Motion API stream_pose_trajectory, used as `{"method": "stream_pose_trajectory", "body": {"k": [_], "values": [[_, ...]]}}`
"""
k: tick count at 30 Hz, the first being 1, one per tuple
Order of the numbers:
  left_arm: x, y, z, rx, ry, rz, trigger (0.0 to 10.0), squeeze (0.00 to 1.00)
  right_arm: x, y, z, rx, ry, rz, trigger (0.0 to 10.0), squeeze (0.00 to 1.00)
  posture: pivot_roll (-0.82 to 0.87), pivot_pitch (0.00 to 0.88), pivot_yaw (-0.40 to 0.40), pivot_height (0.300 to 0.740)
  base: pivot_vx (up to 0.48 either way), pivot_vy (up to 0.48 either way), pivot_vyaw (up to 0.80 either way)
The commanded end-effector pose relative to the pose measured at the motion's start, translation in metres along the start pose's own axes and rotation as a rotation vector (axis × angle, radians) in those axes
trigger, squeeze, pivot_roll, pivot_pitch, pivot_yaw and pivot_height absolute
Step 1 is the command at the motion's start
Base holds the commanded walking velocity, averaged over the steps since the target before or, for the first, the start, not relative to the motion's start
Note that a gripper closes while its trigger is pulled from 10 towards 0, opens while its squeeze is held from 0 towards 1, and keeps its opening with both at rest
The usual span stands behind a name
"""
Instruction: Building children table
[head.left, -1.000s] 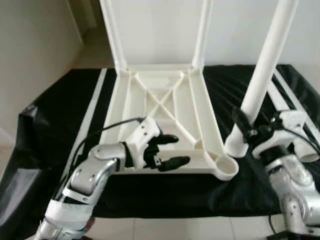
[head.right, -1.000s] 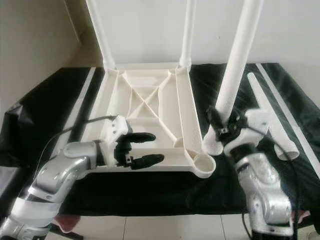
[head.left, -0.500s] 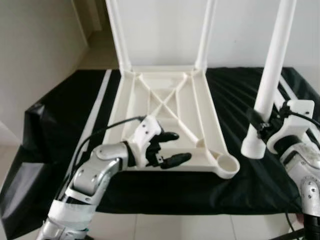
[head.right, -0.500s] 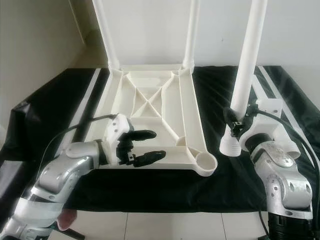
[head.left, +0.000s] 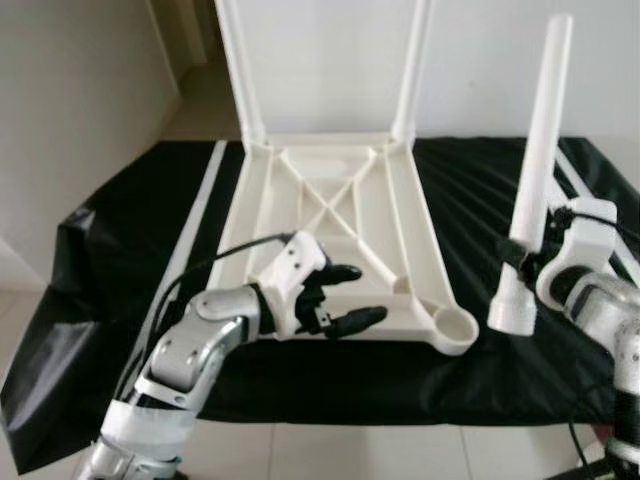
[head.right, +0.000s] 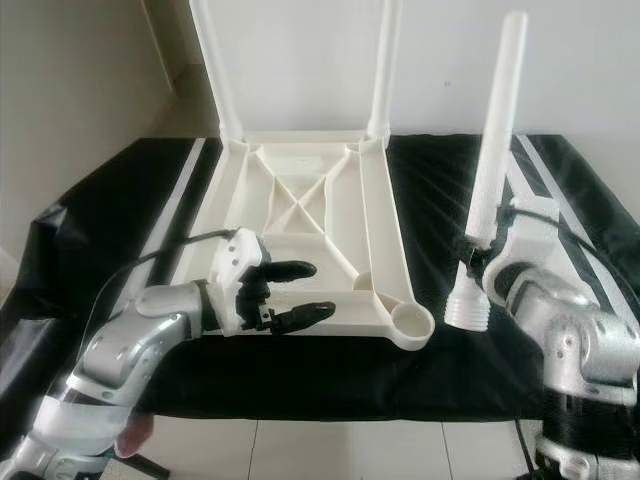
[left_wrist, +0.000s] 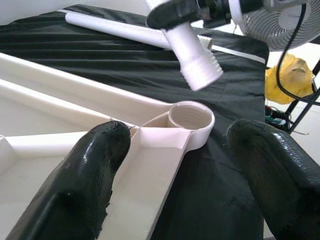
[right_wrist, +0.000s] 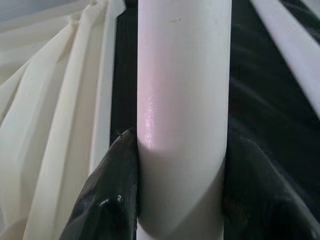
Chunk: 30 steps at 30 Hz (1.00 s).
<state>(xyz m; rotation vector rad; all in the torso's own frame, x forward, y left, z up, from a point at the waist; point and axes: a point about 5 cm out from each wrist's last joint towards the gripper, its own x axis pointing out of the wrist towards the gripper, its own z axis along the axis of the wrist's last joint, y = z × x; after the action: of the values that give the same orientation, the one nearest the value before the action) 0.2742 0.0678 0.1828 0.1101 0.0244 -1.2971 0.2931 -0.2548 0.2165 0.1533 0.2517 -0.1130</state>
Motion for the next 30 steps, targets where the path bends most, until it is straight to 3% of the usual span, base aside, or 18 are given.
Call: {"method": "stream_pose_trajectory", "body": {"k": [1, 6, 8, 10, 19, 20, 21, 22, 23, 30], "values": [[-0.001, 0.001, -0.005, -0.014, 0.01, 0.028, 10.0, 0.0, 0.001, -0.002, -0.001, 0.032, 0.059, -0.01, 10.0, 0.0, -0.05, 0.001, 0.007, 0.74, 0.0, 0.0, 0.0], [0.0, -0.001, -0.005, -0.018, 0.008, 0.028, 10.0, 0.0, 0.002, -0.002, -0.004, 0.082, 0.171, -0.009, 10.0, 0.0, -0.05, 0.002, 0.003, 0.74, 0.0, 0.0, 0.0], [0.0, -0.002, -0.006, -0.024, 0.008, 0.03, 10.0, 0.0, 0.004, -0.002, -0.011, 0.136, 0.291, 0.004, 10.0, 0.0, -0.05, 0.003, 0.0, 0.74, 0.0, 0.0, 0.0], [0.0, -0.002, -0.006, -0.029, 0.008, 0.032, 10.0, 0.0, 0.006, 0.002, -0.013, 0.13, 0.351, 0.038, 10.0, 0.0, -0.05, 0.004, -0.002, 0.74, 0.0, 0.0, 0.0], [-0.001, -0.002, -0.006, -0.033, 0.007, 0.038, 10.0, 0.0, 0.006, 0.001, -0.023, 0.113, 0.427, 0.023, 10.0, 0.0, -0.04, 0.01, -0.008, 0.74, 0.0, 0.0, 0.0], [-0.001, -0.003, -0.007, -0.035, 0.008, 0.041, 10.0, 0.0, 0.005, -0.002, -0.03, 0.107, 0.452, 0.01, 10.0, 0.26, -0.04, 0.011, -0.009, 0.74, 0.0, 0.0, 0.0], [-0.001, -0.003, -0.007, -0.035, 0.008, 0.041, 10.0, 0.0, 0.005, -0.002, -0.03, 0.107, 0.452, 0.01, 10.0, 0.26, -0.04, 0.011, -0.009, 0.74, 0.0, 0.0, 0.0], [-0.001, -0.003, -0.007, -0.035, 0.008, 0.042, 10.0, 0.0, 0.005, -0.004, -0.032, 0.105, 0.461, 0.001, 10.0, 0.36, -0.04, 0.011, -0.009, 0.74, 0.0, 0.0, 0.0], [-0.001, -0.003, -0.007, -0.034, 0.008, 0.042, 10.0, 0.0, 0.005, -0.005, -0.032, 0.108, 0.47, -0.007, 10.0, 1.0, -0.04, 0.011, -0.009, 0.74, 0.0, 0.0, 0.0], [-0.001, -0.002, -0.006, -0.042, 0.011, 0.044, 10.0, 0.0, 0.007, -0.009, -0.032, 0.142, 0.458, -0.021, 10.0, 1.0, -0.04, 0.016, -0.004, 0.74, 0.0, 0.0, 0.0]]}}
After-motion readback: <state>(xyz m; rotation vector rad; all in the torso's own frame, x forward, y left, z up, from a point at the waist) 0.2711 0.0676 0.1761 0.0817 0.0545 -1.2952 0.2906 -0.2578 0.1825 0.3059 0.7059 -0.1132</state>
